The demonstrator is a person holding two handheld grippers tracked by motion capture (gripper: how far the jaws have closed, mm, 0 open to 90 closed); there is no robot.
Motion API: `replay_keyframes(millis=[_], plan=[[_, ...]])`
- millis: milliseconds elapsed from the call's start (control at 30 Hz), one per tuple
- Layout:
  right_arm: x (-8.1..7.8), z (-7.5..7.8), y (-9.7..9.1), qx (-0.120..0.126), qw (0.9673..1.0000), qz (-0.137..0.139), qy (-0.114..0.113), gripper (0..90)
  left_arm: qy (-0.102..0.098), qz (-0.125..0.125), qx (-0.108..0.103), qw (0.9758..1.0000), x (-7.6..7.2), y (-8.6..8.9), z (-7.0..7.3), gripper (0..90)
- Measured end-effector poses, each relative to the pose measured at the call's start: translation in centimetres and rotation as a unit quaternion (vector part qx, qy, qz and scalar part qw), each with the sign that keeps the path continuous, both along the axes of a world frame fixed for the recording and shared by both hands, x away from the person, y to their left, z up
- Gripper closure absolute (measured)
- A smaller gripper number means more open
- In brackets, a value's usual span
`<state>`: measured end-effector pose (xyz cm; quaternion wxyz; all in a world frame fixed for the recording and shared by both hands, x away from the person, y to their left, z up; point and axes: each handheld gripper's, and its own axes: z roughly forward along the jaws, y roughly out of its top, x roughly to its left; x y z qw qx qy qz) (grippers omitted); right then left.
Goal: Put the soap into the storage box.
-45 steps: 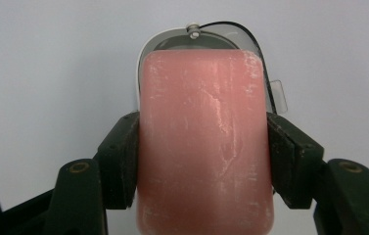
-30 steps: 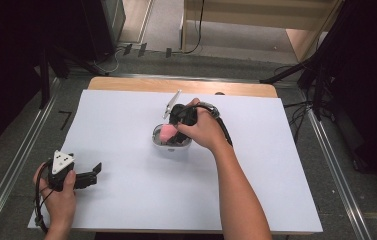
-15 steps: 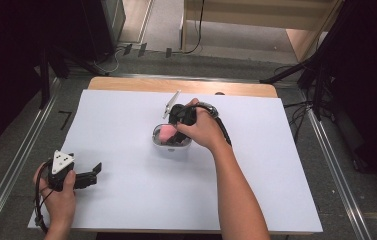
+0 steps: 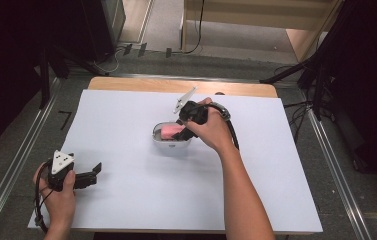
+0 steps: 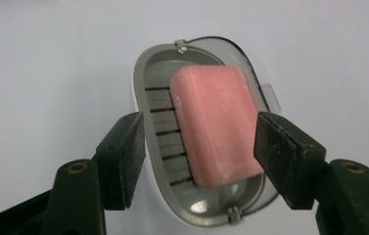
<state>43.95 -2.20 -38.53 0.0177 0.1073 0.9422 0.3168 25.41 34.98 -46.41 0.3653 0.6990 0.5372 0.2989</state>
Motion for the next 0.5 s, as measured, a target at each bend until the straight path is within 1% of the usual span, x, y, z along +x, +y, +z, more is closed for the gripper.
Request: replay_keyframes(millis=[33,67,100,133,167,200,267,333,400,500], plan=[[-0.4,-0.3,-0.9,0.003,0.9999,-0.016,0.005,35.9,0.0,0.0,0.0,1.0,0.0,0.0,0.0,0.1],[-0.4,-0.3,-0.9,0.003,0.9999,-0.016,0.005,35.9,0.0,-0.001,0.002,1.0,0.0,0.0,0.0,0.1],[-0.6,-0.7,-1.8,0.006,0.9995,-0.026,0.018,34.8,-0.001,0.0,0.001,1.0,0.0,0.0,0.0,0.1],[-0.7,-0.8,-2.1,0.006,0.9995,-0.028,0.017,34.5,0.0,-0.001,0.002,1.0,0.0,0.0,0.0,0.1],[-0.9,-1.0,-2.5,0.004,0.9992,-0.035,0.021,34.2,0.0,-0.001,0.002,1.0,0.0,0.0,0.0,0.1],[-0.9,-1.0,-2.5,0.004,0.9992,-0.035,0.021,34.2,0.0,-0.001,0.002,1.0,0.0,0.0,0.0,0.1],[-1.1,-1.3,-3.5,0.005,0.9989,-0.041,0.023,32.8,0.0,-0.001,0.002,1.0,0.0,0.0,0.0,0.1],[-1.6,-1.7,-4.8,0.012,0.9981,-0.056,0.023,31.3,0.001,0.0,0.0,1.0,0.0,0.0,0.0,0.1],[-1.9,-2.0,-5.7,0.018,0.9977,-0.062,0.021,29.6,0.001,0.0,-0.002,1.0,0.0,0.0,0.0,0.1],[-2.4,-2.4,-6.9,0.024,0.9964,-0.077,0.025,26.4,0.001,0.001,-0.001,1.0,0.0,0.0,0.0,0.1]])
